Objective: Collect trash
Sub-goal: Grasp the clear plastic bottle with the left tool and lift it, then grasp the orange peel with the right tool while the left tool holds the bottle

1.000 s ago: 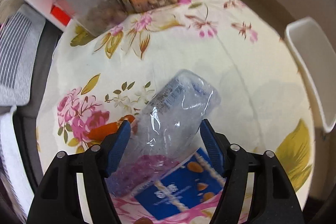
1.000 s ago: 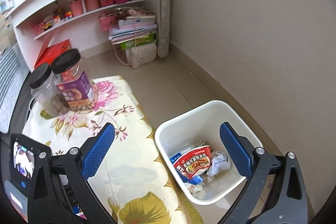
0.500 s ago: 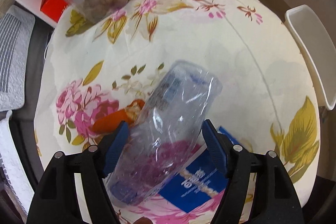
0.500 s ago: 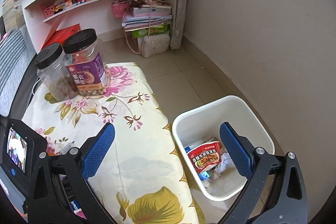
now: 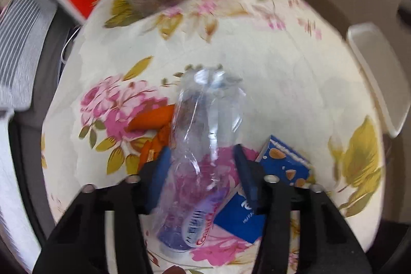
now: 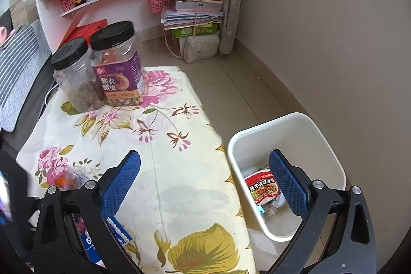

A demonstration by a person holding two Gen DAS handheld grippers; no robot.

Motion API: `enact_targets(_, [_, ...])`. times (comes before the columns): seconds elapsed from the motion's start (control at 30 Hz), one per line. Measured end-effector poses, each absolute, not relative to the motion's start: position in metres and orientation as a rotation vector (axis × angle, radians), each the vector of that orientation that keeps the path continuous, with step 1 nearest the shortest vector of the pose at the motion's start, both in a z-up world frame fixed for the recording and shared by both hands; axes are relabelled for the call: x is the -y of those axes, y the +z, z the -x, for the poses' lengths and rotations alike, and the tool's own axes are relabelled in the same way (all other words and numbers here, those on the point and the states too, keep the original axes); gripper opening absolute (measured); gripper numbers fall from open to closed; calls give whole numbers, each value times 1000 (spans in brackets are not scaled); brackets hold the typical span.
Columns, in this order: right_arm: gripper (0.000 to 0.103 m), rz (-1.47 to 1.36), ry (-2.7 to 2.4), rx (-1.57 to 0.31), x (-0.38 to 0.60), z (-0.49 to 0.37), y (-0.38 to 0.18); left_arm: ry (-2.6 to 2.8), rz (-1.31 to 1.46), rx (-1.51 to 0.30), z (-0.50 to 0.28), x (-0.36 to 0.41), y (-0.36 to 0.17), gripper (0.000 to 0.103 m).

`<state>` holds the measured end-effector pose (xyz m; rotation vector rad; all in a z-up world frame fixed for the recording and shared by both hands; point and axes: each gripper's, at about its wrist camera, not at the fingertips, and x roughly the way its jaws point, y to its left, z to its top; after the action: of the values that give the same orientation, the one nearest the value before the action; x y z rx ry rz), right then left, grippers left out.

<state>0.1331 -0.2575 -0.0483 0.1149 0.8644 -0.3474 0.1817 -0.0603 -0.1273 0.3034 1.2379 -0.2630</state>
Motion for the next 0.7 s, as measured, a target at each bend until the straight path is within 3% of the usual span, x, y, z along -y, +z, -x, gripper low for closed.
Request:
enact_targets(0.4, [96,-76,-213,-942,200,-145,-72,-214,164,-1212,-156,-32,-85,35])
enact_targets(0.7, [92,-162,-40,-1061,147,-160,-100,-171,287,-1036,-132,-86,-31,35])
